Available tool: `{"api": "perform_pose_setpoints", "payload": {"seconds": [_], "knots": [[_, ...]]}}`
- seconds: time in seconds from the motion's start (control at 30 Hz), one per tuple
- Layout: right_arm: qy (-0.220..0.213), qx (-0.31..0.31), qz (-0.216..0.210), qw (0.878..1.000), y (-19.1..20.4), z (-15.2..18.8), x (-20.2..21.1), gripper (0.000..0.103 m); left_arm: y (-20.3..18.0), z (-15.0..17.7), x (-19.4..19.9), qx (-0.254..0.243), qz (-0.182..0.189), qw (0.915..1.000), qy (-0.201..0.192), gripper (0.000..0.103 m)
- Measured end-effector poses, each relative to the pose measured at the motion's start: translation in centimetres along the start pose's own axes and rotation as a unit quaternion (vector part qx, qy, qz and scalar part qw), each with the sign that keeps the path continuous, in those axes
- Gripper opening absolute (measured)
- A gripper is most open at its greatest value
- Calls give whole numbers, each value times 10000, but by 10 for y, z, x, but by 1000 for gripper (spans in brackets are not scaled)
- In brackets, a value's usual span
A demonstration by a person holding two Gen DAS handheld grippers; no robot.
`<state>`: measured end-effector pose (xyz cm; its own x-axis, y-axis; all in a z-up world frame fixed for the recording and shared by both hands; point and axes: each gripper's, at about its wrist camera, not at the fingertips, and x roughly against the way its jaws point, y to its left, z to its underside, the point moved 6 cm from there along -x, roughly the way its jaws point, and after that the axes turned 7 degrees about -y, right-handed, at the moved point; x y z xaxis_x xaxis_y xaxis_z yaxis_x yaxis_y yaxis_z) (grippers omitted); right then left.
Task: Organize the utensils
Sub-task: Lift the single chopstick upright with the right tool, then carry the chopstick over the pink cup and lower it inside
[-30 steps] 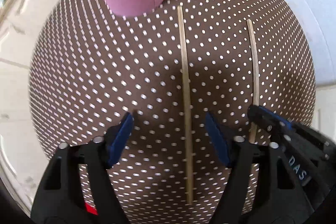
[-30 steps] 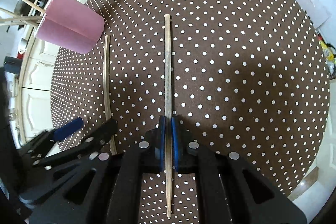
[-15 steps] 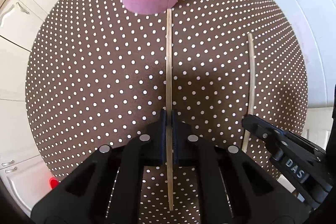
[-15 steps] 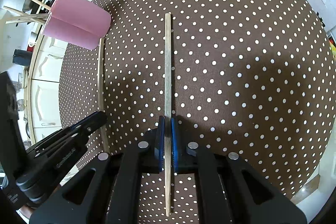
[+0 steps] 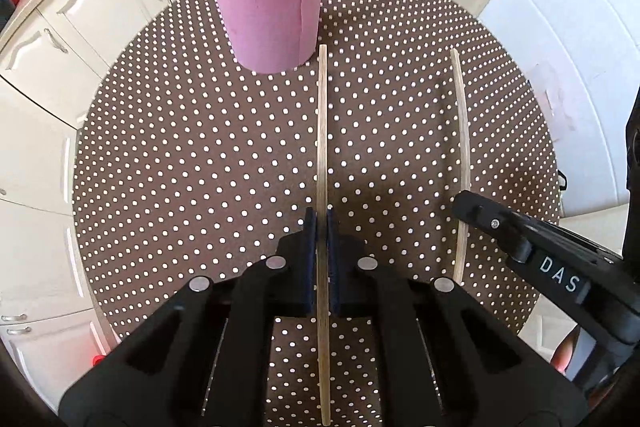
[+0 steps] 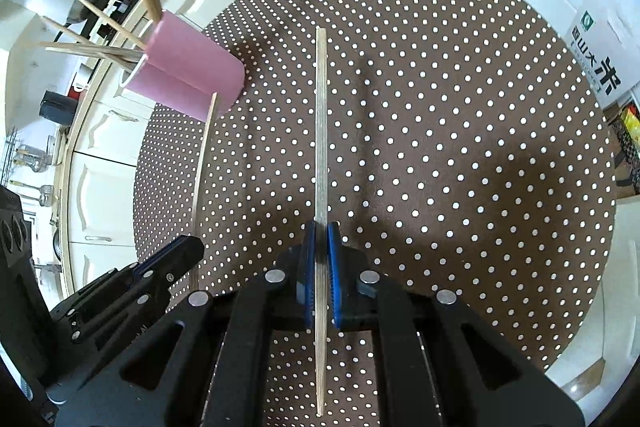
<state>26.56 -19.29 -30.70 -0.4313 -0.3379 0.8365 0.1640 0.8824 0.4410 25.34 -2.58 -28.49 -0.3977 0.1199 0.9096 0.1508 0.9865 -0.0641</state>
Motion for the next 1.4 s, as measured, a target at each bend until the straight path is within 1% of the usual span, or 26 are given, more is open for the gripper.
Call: {"api": "perform_pose_setpoints", "payload": {"seconds": [0.1, 0.2, 0.3, 0.37, 0.47, 0.63, 0.77, 0.87, 0.93, 1.03, 1.1, 1.2, 1.4], "knots": [[-185, -10, -46, 9998, 4, -2, 13, 5, -1, -8, 14, 22, 22, 9999, -131, 6], [-425, 2, -118, 9990, 9, -6, 25, 5, -1, -7, 27, -15, -8, 9994, -342, 6], [-669, 63, -206, 9975, 14, -10, 42, 5, 0, -12, 36, 40, -11, 9985, -545, 6], [-861, 92, -296, 9958, 20, -15, 55, 5, 2, -15, 53, 88, -72, 9966, -818, 6], [-1135, 167, -413, 9925, 32, -23, 71, 5, 4, -20, 74, 227, -59, 9935, -1111, 6], [-1565, 315, -619, 9852, 57, -41, 96, 5, -3, -45, 95, 358, -80, 9860, -1625, 6], [-1954, 469, -795, 9764, 76, -57, 120, 5, 2, -66, 123, 636, -35, 9778, -1995, 6], [-2225, 476, -933, 9693, 86, -69, 134, 5, 12, -78, 142, 904, -170, 9675, -2357, 6], [-2378, 491, -991, 9650, 90, -73, 141, 5, 19, -87, 156, 1094, -181, 9601, -2568, 6], [-2653, 552, -1048, 9569, 100, -82, 152, 5, 26, -101, 173, 1236, -236, 9496, -2872, 6], [-2694, 556, -1177, 9542, 104, -87, 155, 5, 29, -109, 184, 1310, -228, 9432, -3045, 6], [-2802, 556, -1217, 9506, 109, -96, 157, 5, 31, -120, 194, 1368, -182, 9362, -3233, 6], [-3016, 536, -1235, 9439, 117, -116, 160, 5, 32, -143, 205, 1394, -137, 9252, -3526, 6]]}}
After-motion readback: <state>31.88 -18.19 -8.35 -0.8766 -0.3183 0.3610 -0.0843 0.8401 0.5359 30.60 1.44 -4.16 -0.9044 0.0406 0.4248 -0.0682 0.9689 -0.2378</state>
